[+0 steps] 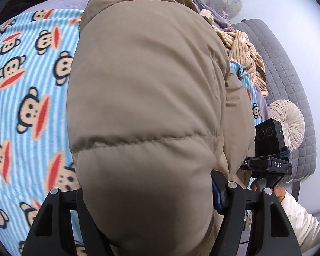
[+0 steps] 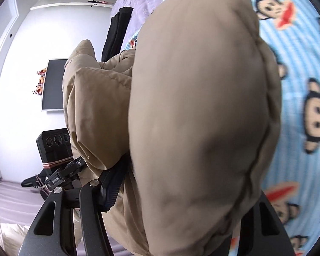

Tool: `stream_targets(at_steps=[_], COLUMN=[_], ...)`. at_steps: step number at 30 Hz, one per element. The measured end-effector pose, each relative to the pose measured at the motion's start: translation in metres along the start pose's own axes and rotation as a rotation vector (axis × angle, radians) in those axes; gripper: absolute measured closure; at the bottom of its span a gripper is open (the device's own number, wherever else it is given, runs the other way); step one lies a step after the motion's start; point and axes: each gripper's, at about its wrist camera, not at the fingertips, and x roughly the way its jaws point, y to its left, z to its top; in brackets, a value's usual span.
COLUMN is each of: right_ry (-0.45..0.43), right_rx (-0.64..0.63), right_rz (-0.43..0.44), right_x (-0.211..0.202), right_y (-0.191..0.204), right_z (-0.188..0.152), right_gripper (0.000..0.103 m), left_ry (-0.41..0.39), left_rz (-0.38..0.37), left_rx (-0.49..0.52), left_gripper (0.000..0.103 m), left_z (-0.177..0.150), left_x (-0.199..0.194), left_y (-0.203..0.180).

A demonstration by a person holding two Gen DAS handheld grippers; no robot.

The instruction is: Fold large clothes

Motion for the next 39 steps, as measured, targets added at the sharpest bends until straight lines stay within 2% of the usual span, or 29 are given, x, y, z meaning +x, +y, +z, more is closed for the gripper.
stream_targets(at_steps=[3, 6, 8, 10, 13, 16, 18, 19, 20, 21, 22, 23, 24, 25, 26, 29, 30, 32, 33, 35, 37, 39], right_ry=[-0.007, -0.006, -0.011, -0.028, -0.053, -0.087, -0.143, -0.181, -0.222, -0.246, -0.256, -0.268, -0.277, -0.282, -0.281, -0.267, -0.266, -0.261, -0.25, -0.224, -0.207, -0.199], right_rx=[-0.002, 0.002, 0.021, 0.059, 0.114, 0.068, 0.023, 0.006, -0.003, -0.008, -0.015, -0.036, -0.071, -0.104, -0.15, -0.215, -0.238, -0.28, -0.272, -0.214, -0.14, -0.076], right_rz=[0.006, -0.008, -0.06, -0.139, -0.217, -0.374, -0.473, -0.494, -0.491, -0.471, -0.451, -0.439, -0.431, -0.426, -0.42, -0.406, -0.423, -0.552, -0.618, -0.686, -0.681, -0.622], right_x=[0.041, 0.085, 0.108, 0.114, 0.103, 0.071, 0.045, 0.033, 0.023, 0.016, 0.01, 0.008, 0.014, 0.042, 0.052, 0.116, 0.125, 0.145, 0.153, 0.153, 0.139, 0.131], right_y=[0.018, 0.032, 0.035, 0.034, 0.039, 0.046, 0.06, 0.065, 0.071, 0.077, 0.082, 0.089, 0.1, 0.129, 0.14, 0.169, 0.175, 0.18, 0.173, 0.145, 0.116, 0.093], right_z=[0.002, 0.009, 0.014, 0.013, 0.007, -0.008, -0.019, -0.024, -0.031, -0.035, -0.034, -0.033, -0.034, -0.013, -0.007, 0.015, 0.019, 0.022, 0.023, 0.018, 0.003, -0.004], right_gripper=[0.039, 0.04, 0.039, 0.038, 0.038, 0.037, 0.038, 0.04, 0.052, 0.073, 0.08, 0.082, 0.082, 0.083, 0.083, 0.083, 0.083, 0.083, 0.083, 0.085, 0.088, 0.088], left_ry=[-0.012, 0.006, 0.037, 0.052, 0.036, -0.002, -0.038, -0.064, -0.095, -0.13, -0.164, -0.189, -0.207, -0.222, -0.229, -0.19, -0.17, -0.155, -0.147, -0.139, -0.13, -0.129], left_rz=[0.045, 0.077, 0.062, 0.037, 0.071, 0.133, 0.16, 0.169, 0.18, 0.203, 0.241, 0.281, 0.318, 0.349, 0.368, 0.427, 0.43, 0.469, 0.482, 0.495, 0.505, 0.513], left_rx=[0.01, -0.055, -0.121, -0.146, -0.111, -0.075, -0.061, -0.06, -0.059, -0.054, -0.043, -0.028, -0.017, -0.007, 0.005, 0.049, 0.059, 0.099, 0.131, 0.184, 0.209, 0.219], left_gripper=[0.03, 0.026, 0.022, 0.021, 0.021, 0.021, 0.021, 0.021, 0.021, 0.021, 0.021, 0.021, 0.021, 0.021, 0.021, 0.021, 0.021, 0.021, 0.021, 0.02, 0.017, 0.017], left_z=[0.011, 0.017, 0.015, 0.011, 0.006, 0.002, 0.0, 0.001, 0.004, 0.01, 0.018, 0.027, 0.037, 0.048, 0.057, 0.077, 0.077, 0.075, 0.073, 0.067, 0.064, 0.061], left_x=[-0.018, -0.014, -0.003, 0.004, -0.002, -0.023, -0.045, -0.056, -0.066, -0.076, -0.083, -0.087, -0.086, -0.081, -0.075, -0.036, -0.023, -0.003, 0.005, 0.017, 0.024, 0.025], left_y=[0.051, 0.107, 0.138, 0.155, 0.15, 0.138, 0.137, 0.136, 0.137, 0.139, 0.138, 0.137, 0.133, 0.128, 0.126, 0.11, 0.105, 0.089, 0.081, 0.067, 0.063, 0.061])
